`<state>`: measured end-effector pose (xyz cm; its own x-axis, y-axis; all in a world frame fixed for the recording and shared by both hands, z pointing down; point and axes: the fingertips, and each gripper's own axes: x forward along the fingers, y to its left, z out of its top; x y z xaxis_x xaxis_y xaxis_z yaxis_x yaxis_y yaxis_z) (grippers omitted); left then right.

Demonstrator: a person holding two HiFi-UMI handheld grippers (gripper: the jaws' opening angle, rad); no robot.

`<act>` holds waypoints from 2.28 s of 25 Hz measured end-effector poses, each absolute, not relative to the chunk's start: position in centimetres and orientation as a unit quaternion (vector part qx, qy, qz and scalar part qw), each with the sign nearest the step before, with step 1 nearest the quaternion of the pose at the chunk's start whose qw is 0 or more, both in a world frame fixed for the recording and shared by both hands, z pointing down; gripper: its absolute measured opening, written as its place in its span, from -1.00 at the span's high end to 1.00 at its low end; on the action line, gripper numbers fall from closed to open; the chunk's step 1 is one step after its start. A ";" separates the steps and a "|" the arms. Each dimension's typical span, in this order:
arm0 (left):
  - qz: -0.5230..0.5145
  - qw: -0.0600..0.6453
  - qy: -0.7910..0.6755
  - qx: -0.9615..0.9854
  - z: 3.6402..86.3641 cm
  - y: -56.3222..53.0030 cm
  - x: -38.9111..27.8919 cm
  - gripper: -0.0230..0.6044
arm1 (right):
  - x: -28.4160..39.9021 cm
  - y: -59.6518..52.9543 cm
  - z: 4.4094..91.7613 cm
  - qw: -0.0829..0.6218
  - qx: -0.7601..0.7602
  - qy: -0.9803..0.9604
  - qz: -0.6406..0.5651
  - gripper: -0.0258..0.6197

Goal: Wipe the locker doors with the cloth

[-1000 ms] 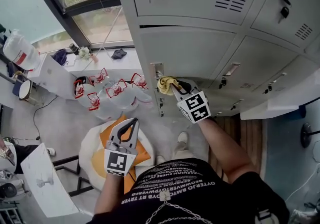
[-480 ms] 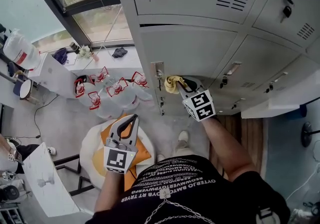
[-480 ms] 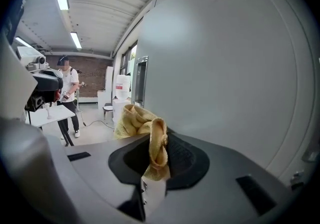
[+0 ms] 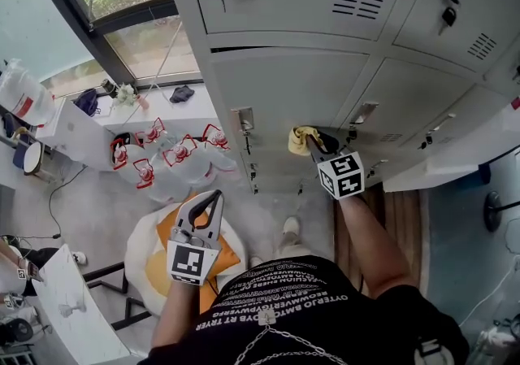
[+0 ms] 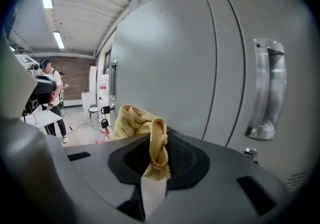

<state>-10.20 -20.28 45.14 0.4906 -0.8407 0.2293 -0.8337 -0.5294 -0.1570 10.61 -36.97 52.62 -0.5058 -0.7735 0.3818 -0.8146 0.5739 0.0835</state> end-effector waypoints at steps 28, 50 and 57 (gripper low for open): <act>-0.152 0.006 0.503 -0.851 45.2 -17.8 -12.5 0.91 | -1.5 -35.6 57.0 0.213 0.383 -0.898 0.044 0.74; -0.152 0.011 0.472 -0.868 45.5 -18.1 -11.0 0.91 | 15.2 -36.9 61.0 0.247 0.513 -0.818 0.086 0.74; -0.143 0.030 0.471 -0.870 43.7 -18.2 -10.7 0.91 | 15.8 -31.6 55.2 0.192 0.507 -0.838 0.058 0.74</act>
<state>-10.73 -18.15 43.74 0.5146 -0.8284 0.2213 -0.8113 -0.5539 -0.1869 15.78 -31.59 55.25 -0.4114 -0.8279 0.3813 -0.8726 0.4785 0.0977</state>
